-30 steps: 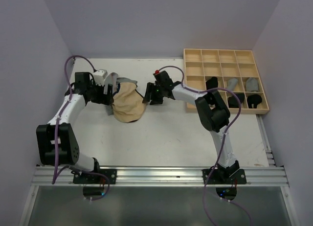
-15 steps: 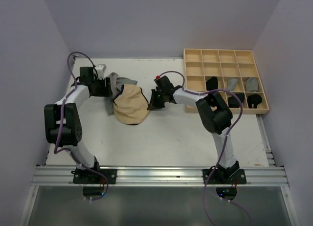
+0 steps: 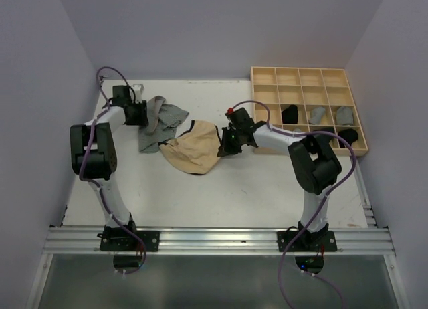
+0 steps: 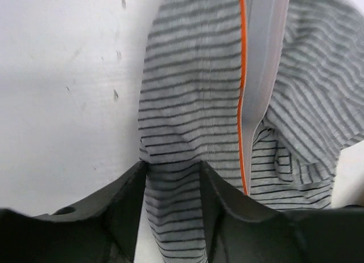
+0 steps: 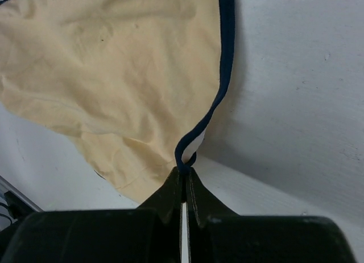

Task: Roll the underwear
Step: Move the underwear to the center of the board

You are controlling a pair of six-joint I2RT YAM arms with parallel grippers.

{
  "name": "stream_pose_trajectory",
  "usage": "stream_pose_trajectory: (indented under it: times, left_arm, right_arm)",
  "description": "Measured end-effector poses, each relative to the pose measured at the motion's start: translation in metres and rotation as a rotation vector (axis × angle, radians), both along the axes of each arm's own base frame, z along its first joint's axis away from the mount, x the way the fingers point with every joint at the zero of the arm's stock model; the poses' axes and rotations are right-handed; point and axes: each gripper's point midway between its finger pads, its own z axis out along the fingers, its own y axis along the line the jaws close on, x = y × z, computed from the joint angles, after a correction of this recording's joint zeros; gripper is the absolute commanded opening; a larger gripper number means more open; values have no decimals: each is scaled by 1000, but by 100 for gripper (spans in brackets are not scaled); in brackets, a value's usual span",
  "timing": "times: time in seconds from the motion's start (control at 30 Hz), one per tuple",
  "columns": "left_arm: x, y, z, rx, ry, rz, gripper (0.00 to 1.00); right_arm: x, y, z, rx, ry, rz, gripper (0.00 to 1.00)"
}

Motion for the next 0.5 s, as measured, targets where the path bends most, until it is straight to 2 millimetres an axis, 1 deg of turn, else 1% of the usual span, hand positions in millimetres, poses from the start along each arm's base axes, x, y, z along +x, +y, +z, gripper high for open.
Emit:
stream_pose_trajectory:
  times: [0.03,0.07,0.13,0.17,0.2,0.27,0.33,0.37,0.43,0.5]
  left_arm:
    - [5,1,6,-6,-14,-20,52]
    - [9,1,12,-15,-32,-44,62]
    - [17,-2,31,-48,-89,-120,71]
    - [18,-5,41,-62,-116,-158,76]
    - [18,-8,50,-73,-139,-188,77]
    - [18,-18,78,-80,-210,-268,77]
    - [19,-37,104,-77,-273,-343,76]
    - [20,-49,115,-79,-301,-379,75]
    - [21,-79,126,-95,-334,-448,73]
    - [16,-107,123,-122,-321,-500,70]
  right_arm:
    - [-1,-2,-1,-4,1,3,0]
    - [-2,-3,-2,-9,1,9,0]
    - [-6,-6,-5,-22,6,23,0]
    - [-9,-8,-7,-28,9,28,0]
    - [-12,-11,-8,-35,14,33,0]
    - [-19,-15,-8,-45,19,42,0]
    - [-24,-19,-6,-50,21,45,0]
    - [-27,-21,-4,-49,19,48,0]
    - [-32,-23,0,-42,14,51,0]
    - [-39,-24,5,-24,15,59,0]
